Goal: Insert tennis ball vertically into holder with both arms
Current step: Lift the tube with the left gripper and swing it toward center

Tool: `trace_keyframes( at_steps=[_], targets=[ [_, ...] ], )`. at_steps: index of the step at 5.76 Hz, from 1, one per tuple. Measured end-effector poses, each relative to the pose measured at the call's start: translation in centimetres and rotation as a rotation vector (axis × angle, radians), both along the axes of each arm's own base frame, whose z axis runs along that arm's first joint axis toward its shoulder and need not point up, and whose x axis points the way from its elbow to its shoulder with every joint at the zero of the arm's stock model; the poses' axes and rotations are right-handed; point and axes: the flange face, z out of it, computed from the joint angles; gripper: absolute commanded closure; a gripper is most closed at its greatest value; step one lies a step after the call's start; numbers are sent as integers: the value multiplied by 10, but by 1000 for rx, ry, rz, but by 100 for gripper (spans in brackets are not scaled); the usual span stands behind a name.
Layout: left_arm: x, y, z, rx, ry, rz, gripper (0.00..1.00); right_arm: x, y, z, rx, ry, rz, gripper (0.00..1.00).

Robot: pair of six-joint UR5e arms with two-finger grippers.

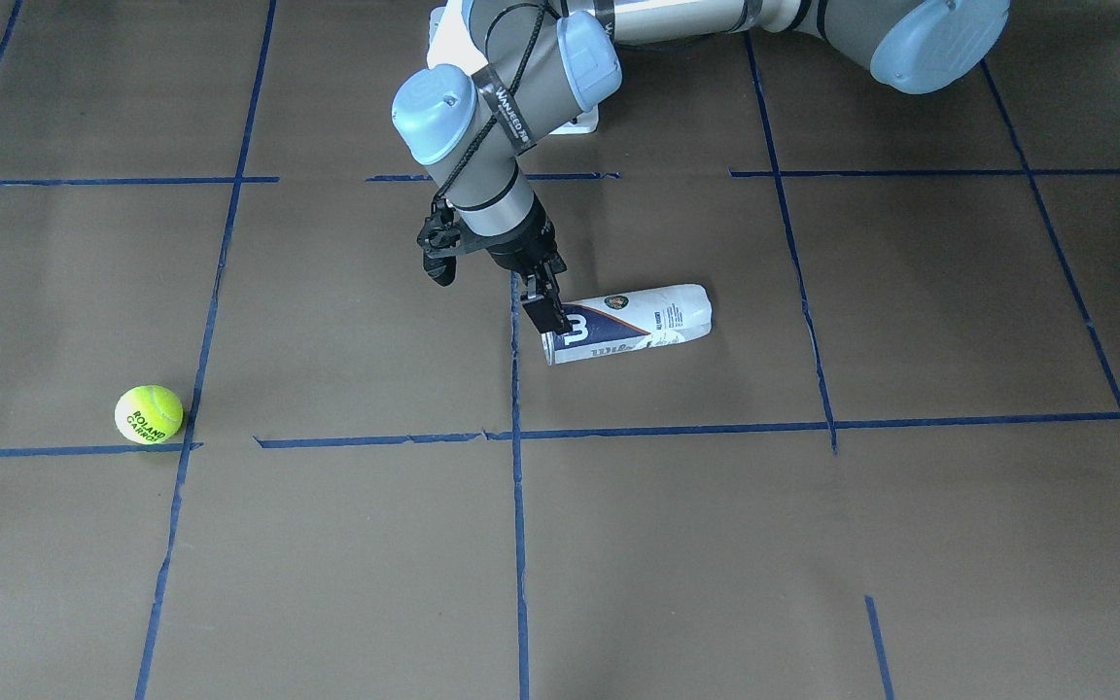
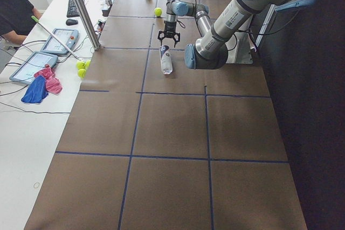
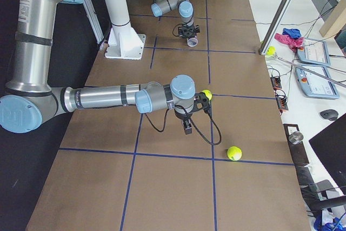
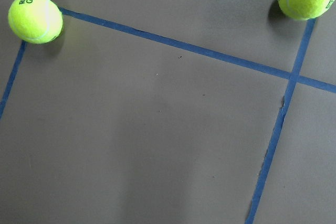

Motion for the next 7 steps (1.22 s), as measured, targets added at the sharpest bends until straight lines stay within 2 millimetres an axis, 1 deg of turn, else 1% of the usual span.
trace_keyframes(
  at_steps=[1, 3, 5, 7],
  targets=[
    [2, -1, -1, 12, 0, -7, 0, 0, 2, 1, -4, -2, -1, 0],
    [3, -7, -3, 45, 25, -77, 0, 0, 4, 3, -9, -3, -1, 0],
    [13, -9, 11, 27, 32, -129, 0, 0, 4, 4, -11, -3, -1, 0],
    [18, -11, 18, 27, 43, -138, 0, 0, 4, 4, -12, -3, 0, 0]
  ],
)
